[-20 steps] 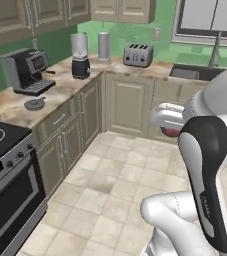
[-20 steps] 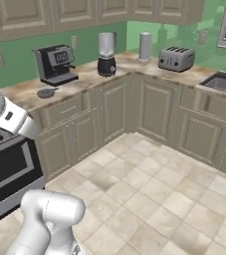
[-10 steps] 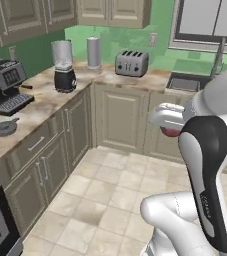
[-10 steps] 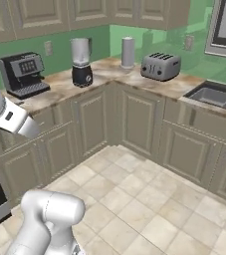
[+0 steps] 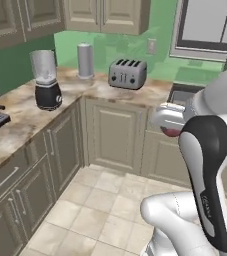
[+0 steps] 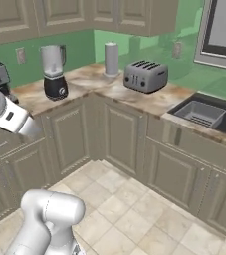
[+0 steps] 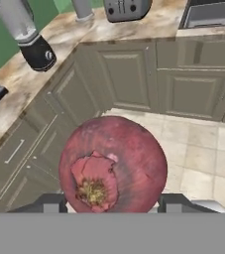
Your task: Grab the garlic and onion from the fridge, place them in the blender, close the lid, and turn on the blender to create a marinade.
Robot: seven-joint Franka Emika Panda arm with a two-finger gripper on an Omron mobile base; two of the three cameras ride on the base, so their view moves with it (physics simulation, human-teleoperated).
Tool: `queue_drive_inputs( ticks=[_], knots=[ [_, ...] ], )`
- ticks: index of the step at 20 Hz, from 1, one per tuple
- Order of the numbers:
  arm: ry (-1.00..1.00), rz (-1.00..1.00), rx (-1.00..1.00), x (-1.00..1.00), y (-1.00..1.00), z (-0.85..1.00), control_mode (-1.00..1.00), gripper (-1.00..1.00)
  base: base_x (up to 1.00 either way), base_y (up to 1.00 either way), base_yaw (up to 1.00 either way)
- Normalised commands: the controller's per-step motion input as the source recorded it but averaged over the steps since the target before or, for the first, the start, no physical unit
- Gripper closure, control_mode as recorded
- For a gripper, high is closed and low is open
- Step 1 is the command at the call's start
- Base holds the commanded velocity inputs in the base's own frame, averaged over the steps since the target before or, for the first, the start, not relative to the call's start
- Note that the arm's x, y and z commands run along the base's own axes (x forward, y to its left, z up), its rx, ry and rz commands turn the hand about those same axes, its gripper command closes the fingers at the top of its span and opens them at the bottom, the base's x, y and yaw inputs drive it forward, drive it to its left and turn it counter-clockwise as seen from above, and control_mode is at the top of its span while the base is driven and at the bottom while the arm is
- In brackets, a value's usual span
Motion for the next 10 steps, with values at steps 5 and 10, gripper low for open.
queue_drive_inputs(
  ticks=[5,10],
  knots=[
    [0.00,0.00,0.00,0.00,0.00,0.00,1.00,1.00,1.00,-0.07,0.33],
    [0.00,0.00,0.00,0.00,0.00,0.00,1.00,1.00,1.00,-0.12,0.44]
  ],
)
